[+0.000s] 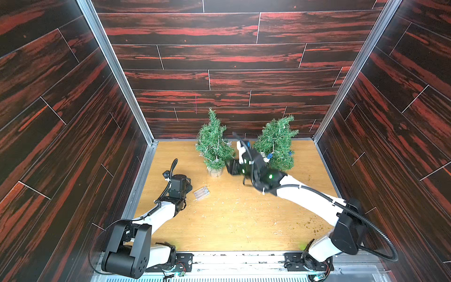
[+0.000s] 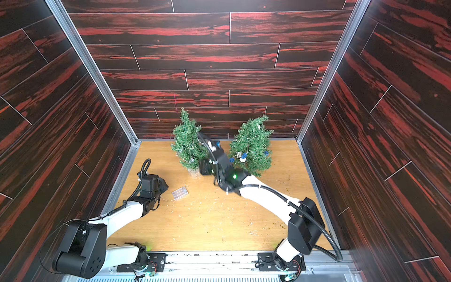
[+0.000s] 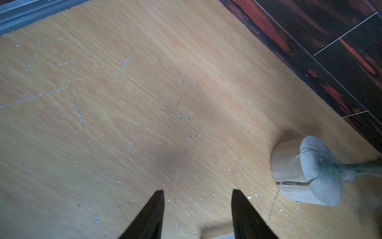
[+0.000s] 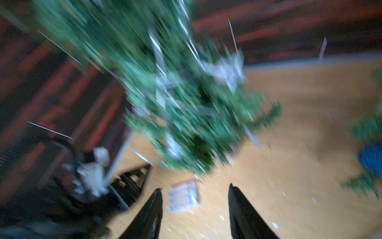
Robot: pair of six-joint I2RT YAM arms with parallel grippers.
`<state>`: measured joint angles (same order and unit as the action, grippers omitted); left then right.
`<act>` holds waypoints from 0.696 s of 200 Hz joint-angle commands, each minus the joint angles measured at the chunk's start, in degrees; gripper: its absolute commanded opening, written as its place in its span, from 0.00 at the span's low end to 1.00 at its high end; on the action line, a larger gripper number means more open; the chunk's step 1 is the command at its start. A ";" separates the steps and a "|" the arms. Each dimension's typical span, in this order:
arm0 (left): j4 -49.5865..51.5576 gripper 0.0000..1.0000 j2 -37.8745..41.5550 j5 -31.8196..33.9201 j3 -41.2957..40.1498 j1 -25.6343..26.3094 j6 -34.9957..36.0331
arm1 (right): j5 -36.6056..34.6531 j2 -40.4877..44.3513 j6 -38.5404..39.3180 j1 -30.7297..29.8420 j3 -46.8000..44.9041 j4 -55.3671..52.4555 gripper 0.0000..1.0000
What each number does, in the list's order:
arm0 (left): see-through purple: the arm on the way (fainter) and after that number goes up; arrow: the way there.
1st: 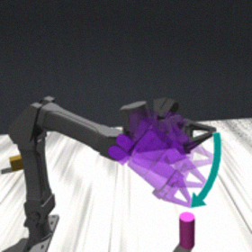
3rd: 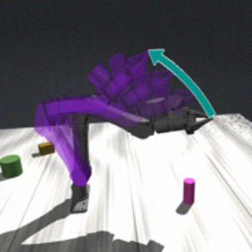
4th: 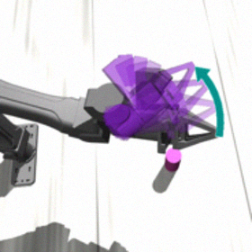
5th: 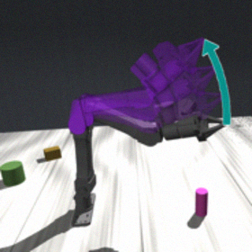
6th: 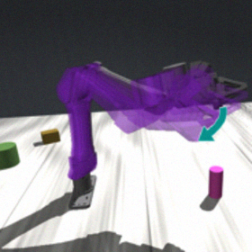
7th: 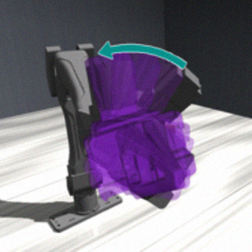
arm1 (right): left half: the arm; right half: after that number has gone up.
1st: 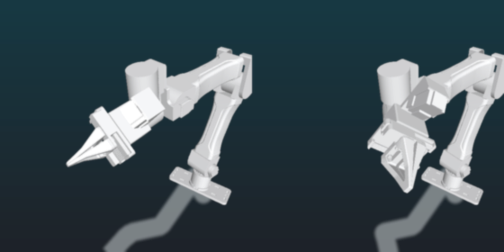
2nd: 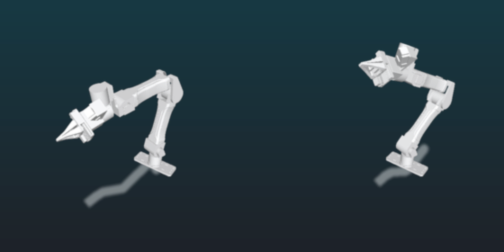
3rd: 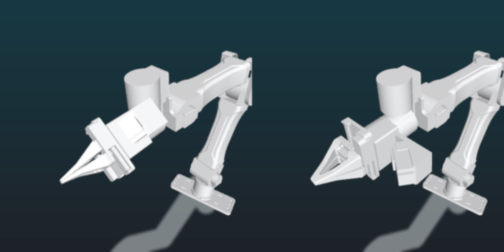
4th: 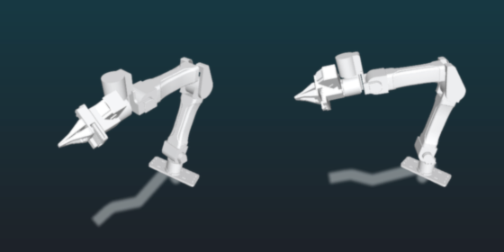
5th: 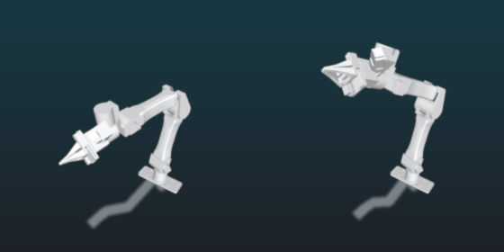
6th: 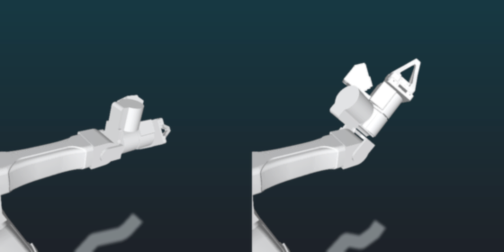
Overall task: Remove string lights from the small christmas tree
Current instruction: Pick up the light string from the Christmas tree.
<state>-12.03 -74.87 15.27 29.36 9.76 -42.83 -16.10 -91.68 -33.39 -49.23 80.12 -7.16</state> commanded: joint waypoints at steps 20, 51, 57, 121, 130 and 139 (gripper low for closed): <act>-0.31 0.55 0.30 -0.40 0.42 0.20 -1.14 | -1.73 -6.58 0.65 -0.43 6.85 -5.95 0.54; -0.36 0.55 0.55 -0.68 0.43 0.17 -1.12 | -0.49 -11.07 0.02 -0.51 12.13 -7.52 0.52; -0.36 0.55 0.52 -0.68 0.43 0.17 -1.15 | -0.51 -11.35 -0.09 -0.45 12.21 -7.25 0.52; -0.80 0.55 -0.75 -1.79 0.87 0.22 -1.52 | 1.47 -15.00 -0.58 -0.49 15.15 -6.38 0.46; -0.80 0.55 -0.89 -1.82 0.95 0.17 -1.47 | 1.59 -15.32 -0.62 -0.49 15.60 -6.46 0.46; -0.80 0.55 -0.89 -1.97 0.96 0.24 -1.56 | 1.66 -15.66 -0.67 -0.51 15.86 -6.51 0.46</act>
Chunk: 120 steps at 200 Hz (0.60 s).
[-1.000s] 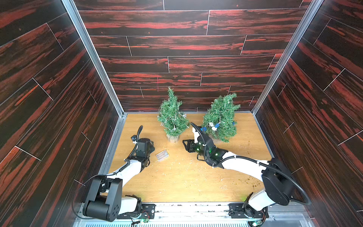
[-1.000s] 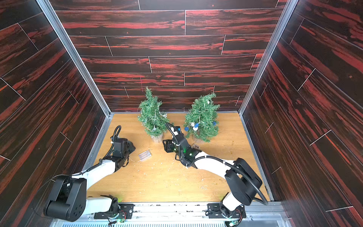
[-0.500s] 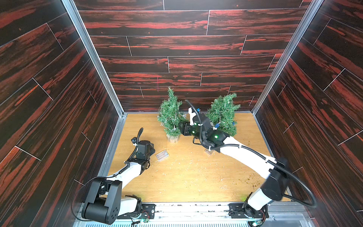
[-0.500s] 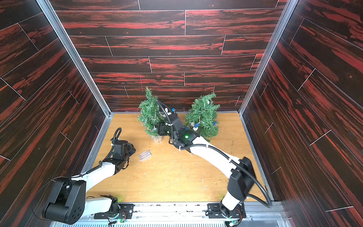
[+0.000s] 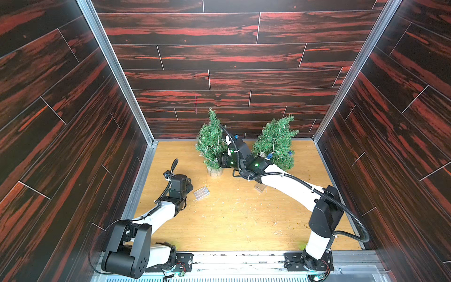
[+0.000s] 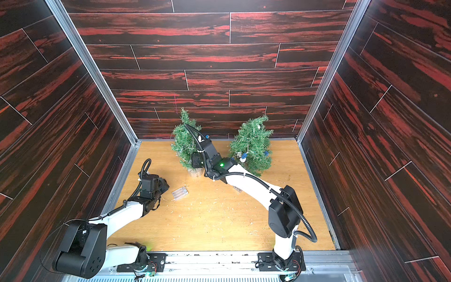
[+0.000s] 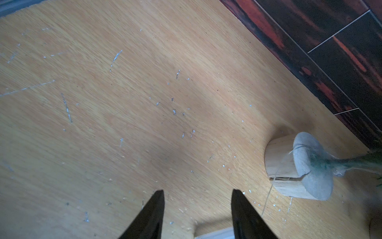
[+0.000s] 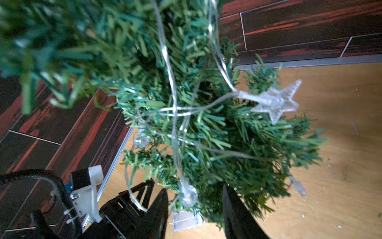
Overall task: Remove string lights from the small christmas tree
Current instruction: Pick up the light string from the Christmas tree.
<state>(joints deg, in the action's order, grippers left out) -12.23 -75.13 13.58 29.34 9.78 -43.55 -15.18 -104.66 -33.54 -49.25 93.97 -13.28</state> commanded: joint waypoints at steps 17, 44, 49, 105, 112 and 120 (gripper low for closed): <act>-0.69 0.55 -0.57 -0.31 0.98 0.15 -0.84 | 0.95 -3.24 -0.62 -0.49 2.60 -0.26 0.45; -0.69 0.55 -0.89 -0.58 1.15 0.29 -0.86 | 1.77 -4.57 -1.01 -0.49 3.98 -0.24 0.36; -0.69 0.55 -0.98 -0.72 1.16 0.27 -0.84 | 1.88 -4.86 -1.16 -0.49 4.21 -0.33 0.36; -0.69 0.55 -0.80 -0.83 1.24 0.25 -0.84 | 1.38 -7.17 -1.51 -0.54 5.86 -0.70 0.35; -0.69 0.55 -0.75 -0.84 1.24 0.32 -0.84 | 1.38 -7.44 -1.51 -0.49 6.10 -0.70 0.35; -0.69 0.55 -0.80 -0.84 1.24 0.29 -0.83 | 1.29 -7.73 -1.56 -0.49 6.13 -0.63 0.35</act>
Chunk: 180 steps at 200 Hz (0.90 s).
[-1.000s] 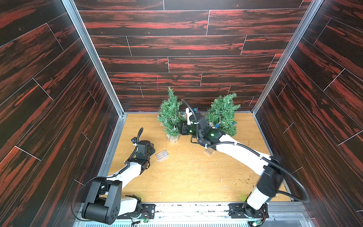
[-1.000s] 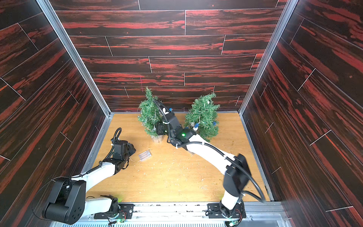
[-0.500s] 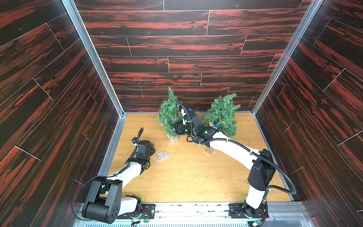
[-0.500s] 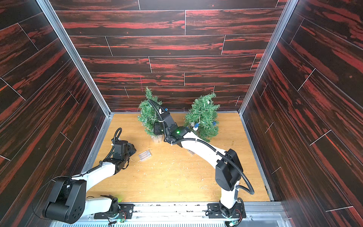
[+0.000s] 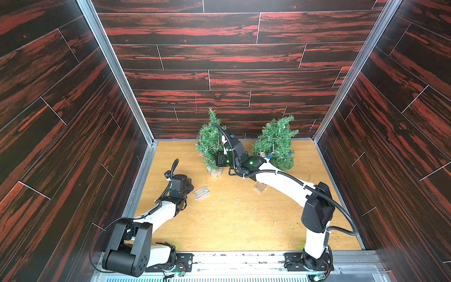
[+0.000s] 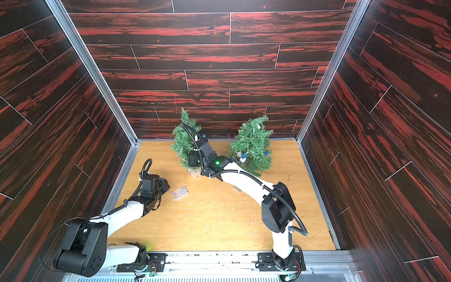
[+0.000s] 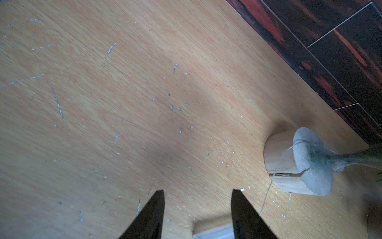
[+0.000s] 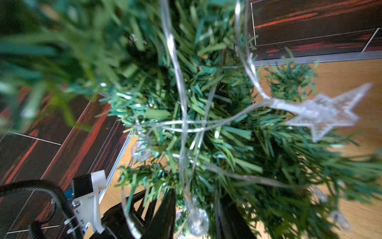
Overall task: Remove string lights from the small christmas tree
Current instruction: Pick up the light string from the Christmas tree.
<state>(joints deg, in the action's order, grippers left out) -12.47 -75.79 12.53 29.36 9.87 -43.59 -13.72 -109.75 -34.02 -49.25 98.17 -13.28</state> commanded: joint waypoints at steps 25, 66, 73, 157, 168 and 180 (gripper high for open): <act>-0.45 0.55 -0.24 0.12 1.22 0.24 -0.85 | -0.13 -3.07 -1.38 -0.49 2.12 -0.44 0.26; -0.45 0.55 -0.23 0.02 1.29 0.33 -0.80 | -0.17 -2.27 -1.60 -0.54 1.68 -0.35 0.14; -0.45 0.55 -0.23 0.11 1.40 0.32 -0.82 | -0.24 -2.01 -1.58 -0.51 1.35 -0.34 0.14; -0.13 0.55 -0.22 0.21 1.48 0.33 -0.62 | -3.22 2.22 1.71 -0.49 1.76 -4.69 0.10; -0.10 0.55 -0.13 0.19 1.48 0.33 -0.53 | -3.55 3.07 2.27 -0.43 1.68 -4.84 0.09; -0.01 0.55 -0.06 0.21 1.48 0.28 -0.53 | -3.53 3.66 2.60 -0.41 1.70 -4.91 0.09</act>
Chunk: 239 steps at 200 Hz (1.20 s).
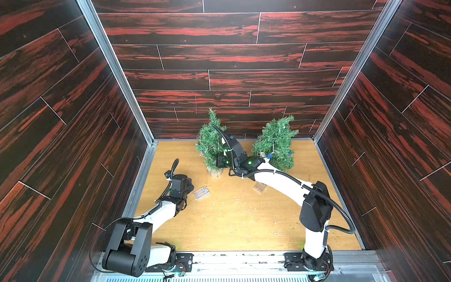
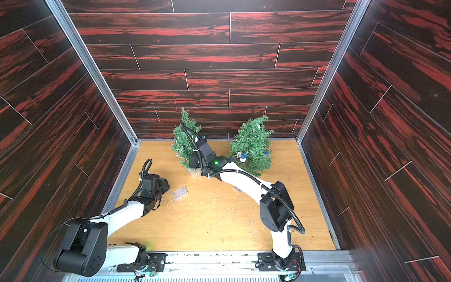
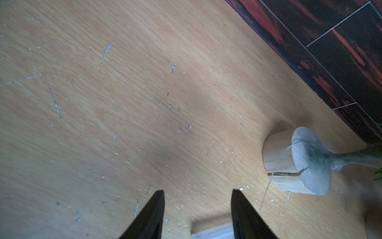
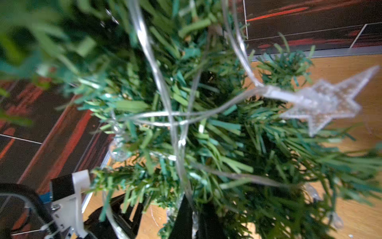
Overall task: Remove string lights from the small christmas tree
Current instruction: Pick up the light string from the Christmas tree.
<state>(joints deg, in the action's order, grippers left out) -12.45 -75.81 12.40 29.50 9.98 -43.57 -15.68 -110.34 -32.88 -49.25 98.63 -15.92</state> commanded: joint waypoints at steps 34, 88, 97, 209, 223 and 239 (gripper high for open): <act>-0.03 0.55 0.05 0.59 1.27 0.22 -0.51 | -1.31 4.60 2.25 -0.47 2.98 -3.36 0.09; -0.03 0.55 -0.21 0.48 1.44 0.22 -0.37 | 1.25 4.22 1.88 -0.40 6.28 -3.59 0.09; -0.03 0.55 -0.21 0.51 1.44 0.22 -0.42 | 1.46 4.12 1.74 -0.40 6.78 -3.76 0.09; 0.14 0.55 0.41 0.74 1.19 0.25 -0.23 | -4.71 9.09 6.12 0.94 10.55 -10.81 0.08; 0.14 0.55 0.49 0.93 1.18 0.30 -0.22 | -4.99 8.50 7.08 1.84 12.65 -11.78 0.07; 0.14 0.55 0.43 0.80 1.18 0.32 -0.24 | -4.85 7.38 8.04 3.50 15.73 -12.81 0.07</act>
<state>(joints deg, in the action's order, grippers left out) -12.43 -75.81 12.45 29.50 10.04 -43.55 -18.98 -103.70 -26.96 -47.86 110.17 -25.78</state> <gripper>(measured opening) 0.548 0.069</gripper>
